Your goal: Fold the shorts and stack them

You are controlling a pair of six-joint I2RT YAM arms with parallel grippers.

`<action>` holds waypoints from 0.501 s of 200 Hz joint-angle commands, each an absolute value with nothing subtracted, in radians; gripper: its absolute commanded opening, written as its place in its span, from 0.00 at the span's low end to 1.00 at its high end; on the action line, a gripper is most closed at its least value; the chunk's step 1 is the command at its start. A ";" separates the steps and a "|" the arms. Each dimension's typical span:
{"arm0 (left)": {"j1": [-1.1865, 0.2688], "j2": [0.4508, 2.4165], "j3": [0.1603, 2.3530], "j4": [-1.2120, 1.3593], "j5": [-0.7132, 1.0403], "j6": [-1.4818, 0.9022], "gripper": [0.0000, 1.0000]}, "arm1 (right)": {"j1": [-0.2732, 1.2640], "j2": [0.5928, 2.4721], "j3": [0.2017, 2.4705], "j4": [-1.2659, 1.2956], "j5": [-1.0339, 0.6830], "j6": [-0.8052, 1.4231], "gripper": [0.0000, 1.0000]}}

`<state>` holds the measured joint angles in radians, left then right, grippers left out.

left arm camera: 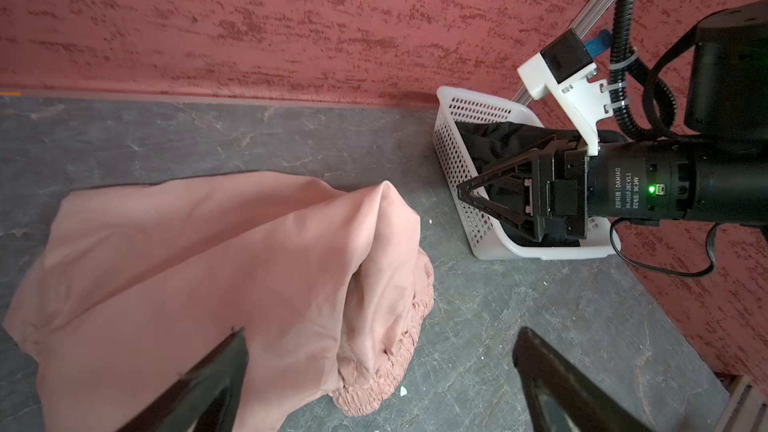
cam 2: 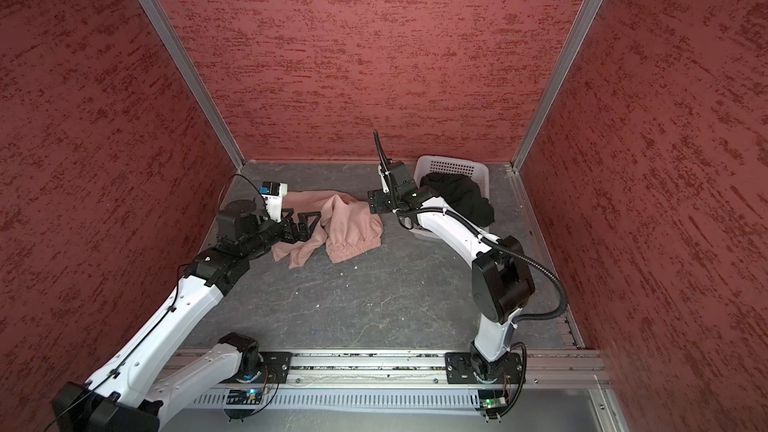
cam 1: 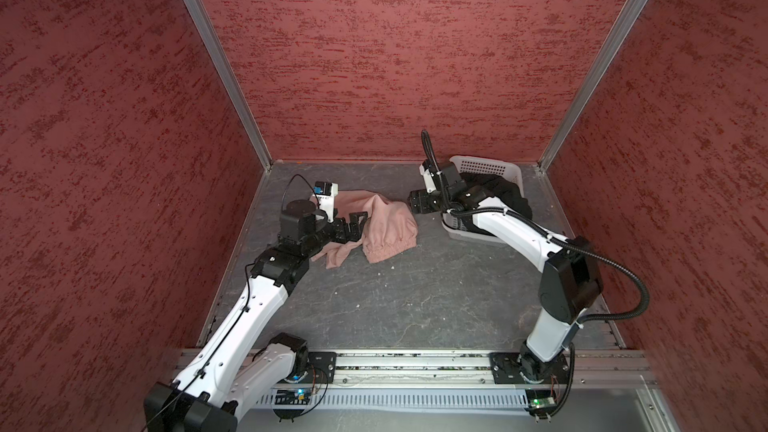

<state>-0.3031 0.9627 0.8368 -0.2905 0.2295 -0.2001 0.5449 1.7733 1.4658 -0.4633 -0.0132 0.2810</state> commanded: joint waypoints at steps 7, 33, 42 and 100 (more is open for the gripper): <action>-0.317 0.996 0.827 -0.242 0.256 -0.222 0.99 | 0.529 1.767 1.412 -0.400 -0.002 0.350 0.82; -0.326 1.012 0.834 -0.242 0.256 -0.221 0.99 | 0.529 1.811 1.417 -0.423 -0.004 0.356 0.83; -0.331 1.014 0.835 -0.243 0.255 -0.219 0.99 | 0.527 1.822 1.417 -0.428 0.010 0.359 0.83; -0.347 1.013 0.820 -0.256 0.241 -0.216 0.99 | 0.463 1.866 1.419 -0.446 0.042 0.380 0.84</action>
<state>-0.3408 1.0145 0.8322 -0.2687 0.2420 -0.2131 0.4992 1.8545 1.4090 -0.4393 -0.0109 0.3595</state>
